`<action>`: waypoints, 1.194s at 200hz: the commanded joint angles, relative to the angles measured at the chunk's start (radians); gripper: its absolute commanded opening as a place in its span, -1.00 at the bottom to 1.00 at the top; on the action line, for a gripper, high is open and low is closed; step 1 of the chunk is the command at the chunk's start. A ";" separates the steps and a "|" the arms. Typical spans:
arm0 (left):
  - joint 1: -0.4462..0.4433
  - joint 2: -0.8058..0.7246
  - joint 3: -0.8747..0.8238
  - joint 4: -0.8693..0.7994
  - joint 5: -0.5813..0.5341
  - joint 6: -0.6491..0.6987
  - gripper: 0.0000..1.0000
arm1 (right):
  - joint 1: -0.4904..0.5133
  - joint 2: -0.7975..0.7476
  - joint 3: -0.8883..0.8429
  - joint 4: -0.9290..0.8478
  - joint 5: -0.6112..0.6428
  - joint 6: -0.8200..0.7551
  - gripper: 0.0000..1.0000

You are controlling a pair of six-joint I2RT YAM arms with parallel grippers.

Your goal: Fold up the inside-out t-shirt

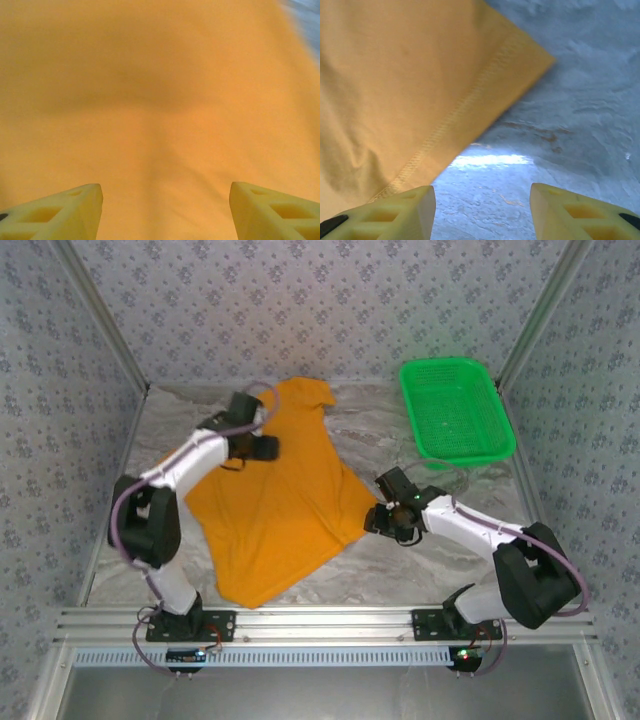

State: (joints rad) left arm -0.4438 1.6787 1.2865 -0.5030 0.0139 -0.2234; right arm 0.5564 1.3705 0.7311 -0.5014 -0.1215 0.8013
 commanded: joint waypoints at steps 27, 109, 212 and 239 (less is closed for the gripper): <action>-0.343 -0.149 -0.278 0.156 0.084 0.060 0.36 | -0.010 -0.044 -0.091 0.183 -0.287 0.281 0.10; -0.508 -0.370 -0.652 0.456 0.144 0.105 0.39 | 0.092 0.044 -0.174 0.485 -0.302 0.577 -0.21; -0.654 -0.213 -0.647 0.573 -0.047 0.233 0.56 | 0.124 -0.090 -0.110 0.348 -0.144 0.632 -1.00; -0.662 -0.168 -0.646 0.637 -0.076 0.207 0.72 | 0.124 -0.109 -0.076 0.318 -0.130 0.632 -1.00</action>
State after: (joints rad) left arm -1.0966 1.4837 0.6075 0.0418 -0.0242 -0.0113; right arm 0.6758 1.2846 0.6083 -0.1123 -0.2996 1.4155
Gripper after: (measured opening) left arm 0.850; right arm 0.060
